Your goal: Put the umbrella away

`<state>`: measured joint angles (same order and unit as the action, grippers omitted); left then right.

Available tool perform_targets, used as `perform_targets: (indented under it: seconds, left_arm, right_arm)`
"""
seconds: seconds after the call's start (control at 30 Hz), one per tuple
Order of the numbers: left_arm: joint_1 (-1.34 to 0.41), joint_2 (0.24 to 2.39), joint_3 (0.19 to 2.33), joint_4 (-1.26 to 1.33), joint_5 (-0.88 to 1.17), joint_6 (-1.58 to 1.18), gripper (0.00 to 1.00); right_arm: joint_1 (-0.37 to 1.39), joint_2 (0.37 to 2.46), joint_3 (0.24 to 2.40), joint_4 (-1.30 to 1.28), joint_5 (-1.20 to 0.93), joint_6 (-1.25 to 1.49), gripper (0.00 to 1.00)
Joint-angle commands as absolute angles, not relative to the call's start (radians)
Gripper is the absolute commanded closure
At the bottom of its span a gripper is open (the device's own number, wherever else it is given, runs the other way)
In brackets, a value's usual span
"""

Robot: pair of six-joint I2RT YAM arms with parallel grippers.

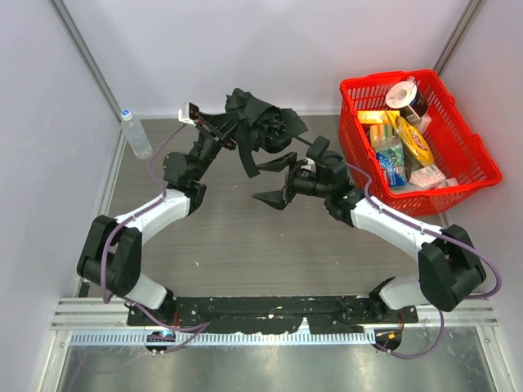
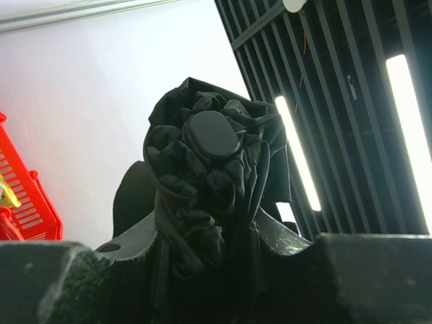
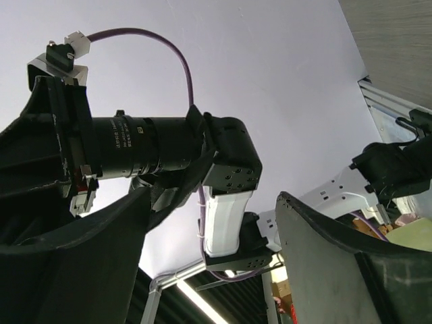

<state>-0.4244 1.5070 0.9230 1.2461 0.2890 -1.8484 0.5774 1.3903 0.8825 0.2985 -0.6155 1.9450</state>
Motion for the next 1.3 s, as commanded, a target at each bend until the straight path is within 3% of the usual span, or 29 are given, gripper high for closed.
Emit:
perform_targets:
  seconds: [0.0,0.2,0.53,0.67,0.7,0.83,0.93,1.13,1.27]
  left_arm:
    - [-0.431,1.493,0.969,1.396,0.296,-1.87,1.0]
    - [-0.442,1.491,0.965,1.41,0.298,-1.875,1.0]
    - [-0.463,1.485,0.956,1.413,0.305,-1.884,1.0]
    - [-0.479,1.489,0.951,1.42,0.302,-1.896,1.0]
    - [-0.48,1.493,0.951,1.422,0.302,-1.904,1.0]
    - [-0.488,1.496,0.934,1.453,0.296,-1.934,1.0]
    - [-0.494,1.49,0.913,1.468,0.29,-1.951,1.0]
    - [-0.499,1.451,0.894,1.438,0.32,-1.996,1.0]
    - [-0.499,1.384,0.838,1.301,0.36,-2.002,1.0]
  right_arm:
    - [0.594,1.384,0.923,0.333,-0.588,2.166,0.22]
    - [0.626,1.382,0.905,0.37,-0.546,2.198,0.34]
    - [0.641,1.378,0.905,0.402,-0.511,2.221,0.43]
    - [0.644,1.367,0.891,0.417,-0.48,2.22,0.64]
    - [0.644,1.362,0.887,0.442,-0.468,2.221,0.75]
    - [0.643,1.353,0.891,0.445,-0.443,2.192,0.84]
    - [0.644,1.344,0.878,0.456,-0.413,2.178,0.99]
    - [0.64,1.284,0.807,0.508,-0.324,2.081,0.99]
    - [0.635,1.194,0.798,0.392,-0.232,1.886,0.99]
